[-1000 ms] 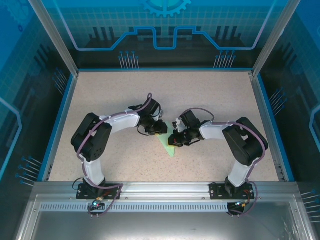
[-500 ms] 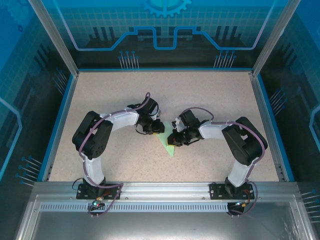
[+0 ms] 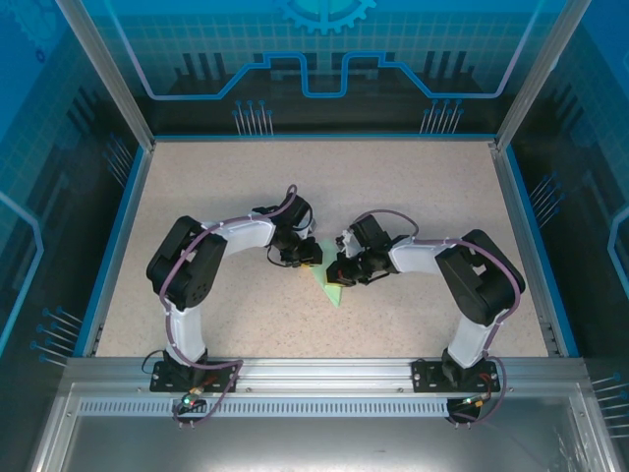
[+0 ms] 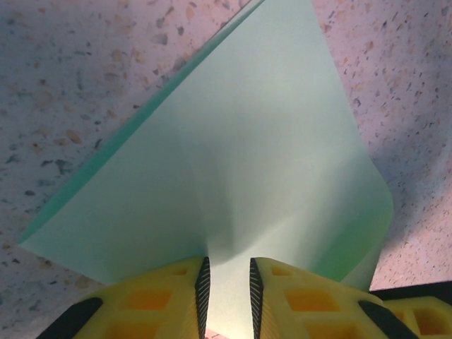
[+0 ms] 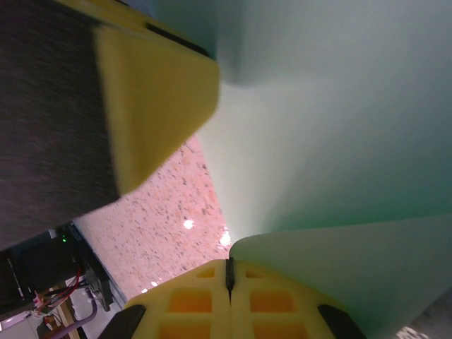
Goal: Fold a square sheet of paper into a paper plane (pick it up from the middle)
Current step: Third fold the triangle at the center of the table.
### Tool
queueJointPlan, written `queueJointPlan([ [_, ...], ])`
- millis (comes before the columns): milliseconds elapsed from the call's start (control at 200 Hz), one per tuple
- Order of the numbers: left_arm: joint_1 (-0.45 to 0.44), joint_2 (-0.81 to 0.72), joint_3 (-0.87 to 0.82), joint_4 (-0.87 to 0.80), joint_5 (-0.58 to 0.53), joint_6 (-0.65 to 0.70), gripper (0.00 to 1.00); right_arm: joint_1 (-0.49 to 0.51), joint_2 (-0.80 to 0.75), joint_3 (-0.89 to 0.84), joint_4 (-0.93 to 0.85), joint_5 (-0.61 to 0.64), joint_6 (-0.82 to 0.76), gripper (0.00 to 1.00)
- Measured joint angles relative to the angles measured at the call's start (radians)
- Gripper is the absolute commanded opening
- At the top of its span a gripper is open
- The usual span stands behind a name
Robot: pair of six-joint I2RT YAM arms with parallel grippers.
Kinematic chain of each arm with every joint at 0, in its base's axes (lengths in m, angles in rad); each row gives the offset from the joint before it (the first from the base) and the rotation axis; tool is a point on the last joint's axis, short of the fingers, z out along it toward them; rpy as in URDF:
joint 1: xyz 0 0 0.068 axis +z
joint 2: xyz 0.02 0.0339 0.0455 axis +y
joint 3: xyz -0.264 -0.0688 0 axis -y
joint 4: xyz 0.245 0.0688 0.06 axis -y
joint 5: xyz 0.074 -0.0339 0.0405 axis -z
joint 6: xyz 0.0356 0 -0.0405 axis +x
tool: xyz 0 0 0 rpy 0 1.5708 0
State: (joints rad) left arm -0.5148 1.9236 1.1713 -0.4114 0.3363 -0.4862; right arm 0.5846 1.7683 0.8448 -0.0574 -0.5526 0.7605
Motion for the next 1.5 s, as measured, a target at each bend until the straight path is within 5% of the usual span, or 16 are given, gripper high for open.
queueJointPlan([
  [1501, 0.0, 0.002, -0.012, 0.024, 0.002, 0.0, 0.25, 0.013, 0.055, 0.005, 0.074, 0.056, 0.067, 0.09],
])
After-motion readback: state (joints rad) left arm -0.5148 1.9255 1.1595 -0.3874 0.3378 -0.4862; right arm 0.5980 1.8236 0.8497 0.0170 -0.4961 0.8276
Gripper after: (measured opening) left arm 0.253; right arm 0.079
